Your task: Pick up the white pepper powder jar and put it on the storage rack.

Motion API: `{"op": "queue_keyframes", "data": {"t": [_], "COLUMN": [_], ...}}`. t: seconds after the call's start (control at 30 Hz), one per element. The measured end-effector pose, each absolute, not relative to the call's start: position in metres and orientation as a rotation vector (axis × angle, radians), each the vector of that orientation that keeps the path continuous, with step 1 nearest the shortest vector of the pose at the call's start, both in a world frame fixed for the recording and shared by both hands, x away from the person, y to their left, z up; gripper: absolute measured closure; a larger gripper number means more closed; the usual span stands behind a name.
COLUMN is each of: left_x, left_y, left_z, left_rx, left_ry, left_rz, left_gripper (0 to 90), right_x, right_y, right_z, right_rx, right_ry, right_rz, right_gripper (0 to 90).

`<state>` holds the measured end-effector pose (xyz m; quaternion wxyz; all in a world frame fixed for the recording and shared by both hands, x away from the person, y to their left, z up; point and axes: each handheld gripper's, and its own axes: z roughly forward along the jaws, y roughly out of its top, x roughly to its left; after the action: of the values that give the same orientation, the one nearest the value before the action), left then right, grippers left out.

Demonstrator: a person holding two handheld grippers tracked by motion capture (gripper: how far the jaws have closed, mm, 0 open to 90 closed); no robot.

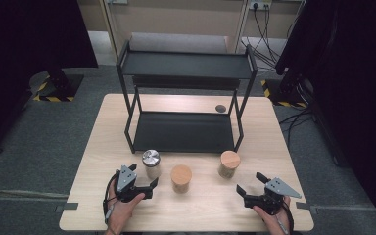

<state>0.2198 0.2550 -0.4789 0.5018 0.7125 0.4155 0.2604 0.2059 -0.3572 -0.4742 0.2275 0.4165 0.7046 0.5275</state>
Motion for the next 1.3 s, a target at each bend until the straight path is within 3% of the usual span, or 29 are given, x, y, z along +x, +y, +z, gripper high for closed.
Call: {"op": "queue_keyframes", "data": {"t": [1.3], "left_x": [0.2196], "left_y": [0.2556], "left_z": [-0.4809], "left_rx": [1.701], "left_ry": [1.01], "left_rz": [0.638], "left_gripper": [2.6], "right_x": [0.206], "right_y": [-0.3569], "right_z": [-0.474], "right_rx": [1.148], "right_ry": [1.942], "right_rz": [1.451], "right_gripper": [2.5]}}
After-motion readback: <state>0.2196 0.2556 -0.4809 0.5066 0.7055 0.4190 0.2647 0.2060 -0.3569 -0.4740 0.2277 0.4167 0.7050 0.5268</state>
